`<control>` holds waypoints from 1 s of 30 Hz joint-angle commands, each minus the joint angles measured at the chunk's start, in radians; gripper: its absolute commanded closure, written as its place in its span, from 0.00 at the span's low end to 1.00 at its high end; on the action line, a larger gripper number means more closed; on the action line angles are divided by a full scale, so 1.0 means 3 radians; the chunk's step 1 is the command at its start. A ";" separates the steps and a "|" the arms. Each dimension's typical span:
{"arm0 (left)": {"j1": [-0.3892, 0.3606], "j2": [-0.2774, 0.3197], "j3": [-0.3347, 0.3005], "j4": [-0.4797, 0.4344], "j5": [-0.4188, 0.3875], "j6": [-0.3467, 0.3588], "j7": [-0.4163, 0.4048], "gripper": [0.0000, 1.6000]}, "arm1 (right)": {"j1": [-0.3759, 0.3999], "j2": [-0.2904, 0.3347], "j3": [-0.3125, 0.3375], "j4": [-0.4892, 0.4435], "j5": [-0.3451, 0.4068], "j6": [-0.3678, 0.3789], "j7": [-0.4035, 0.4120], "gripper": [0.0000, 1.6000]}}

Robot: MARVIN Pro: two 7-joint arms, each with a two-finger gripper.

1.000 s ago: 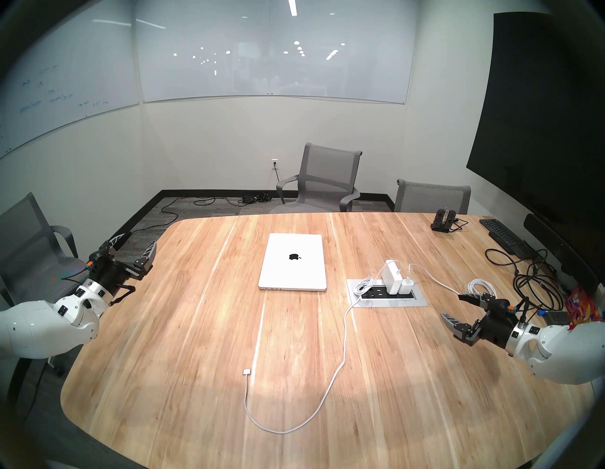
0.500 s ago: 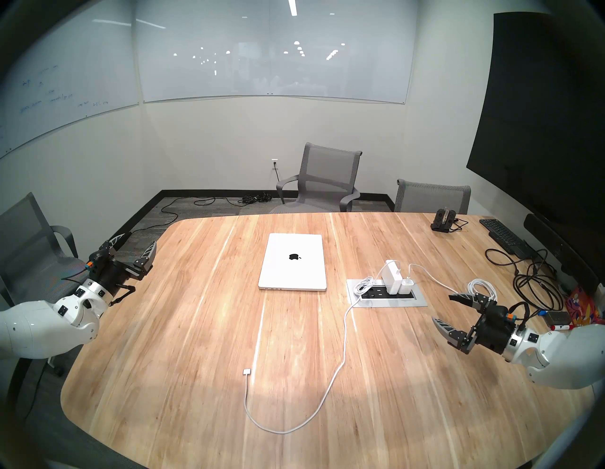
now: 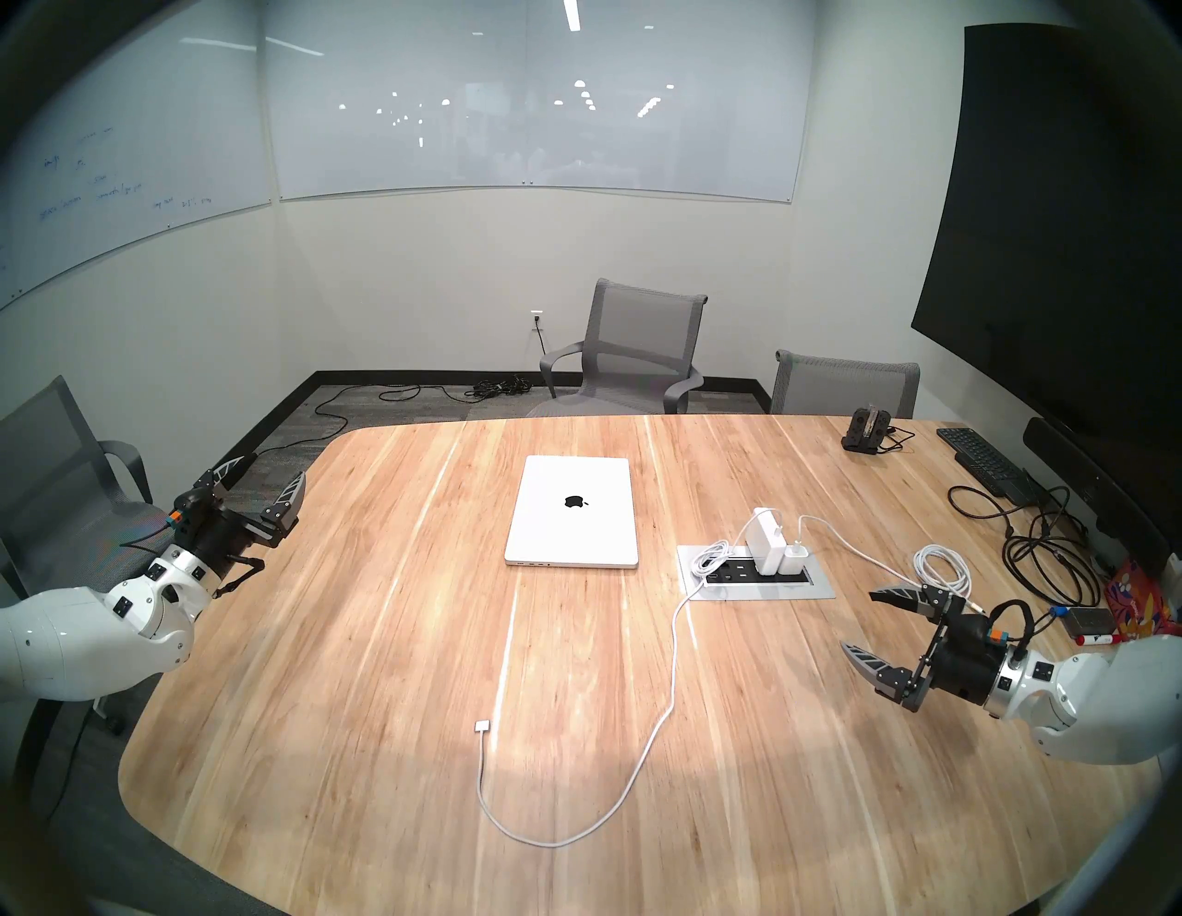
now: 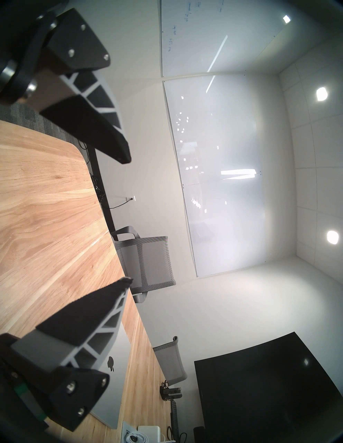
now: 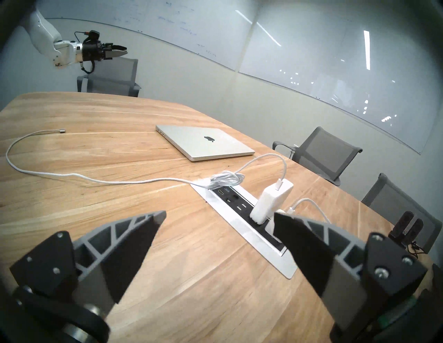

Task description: Plug the charging cable into the port of a MacBook

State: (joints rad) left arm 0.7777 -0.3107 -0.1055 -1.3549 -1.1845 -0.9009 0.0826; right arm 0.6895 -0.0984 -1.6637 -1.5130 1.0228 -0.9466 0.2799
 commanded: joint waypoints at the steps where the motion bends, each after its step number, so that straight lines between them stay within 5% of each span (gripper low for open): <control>1: -0.0049 0.0002 -0.0039 -0.0006 0.0002 -0.0011 -0.0003 0.00 | 0.0165 -0.0005 -0.0087 -0.0057 -0.0102 -0.0044 0.0098 0.00; 21: -0.0049 0.0002 -0.0035 -0.0006 0.0003 -0.0011 0.0002 0.00 | 0.0454 -0.0148 -0.0469 -0.0036 -0.0226 -0.0044 0.0310 0.00; 30: -0.0049 0.0002 -0.0032 -0.0006 0.0003 -0.0011 0.0006 0.00 | 0.0617 -0.0272 -0.0561 -0.0404 -0.0261 -0.0044 0.0472 0.00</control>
State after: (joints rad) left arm 0.7776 -0.3108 -0.1036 -1.3549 -1.1844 -0.9009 0.0851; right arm 0.8149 -0.1441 -1.8267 -1.5616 0.9472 -0.9488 0.3985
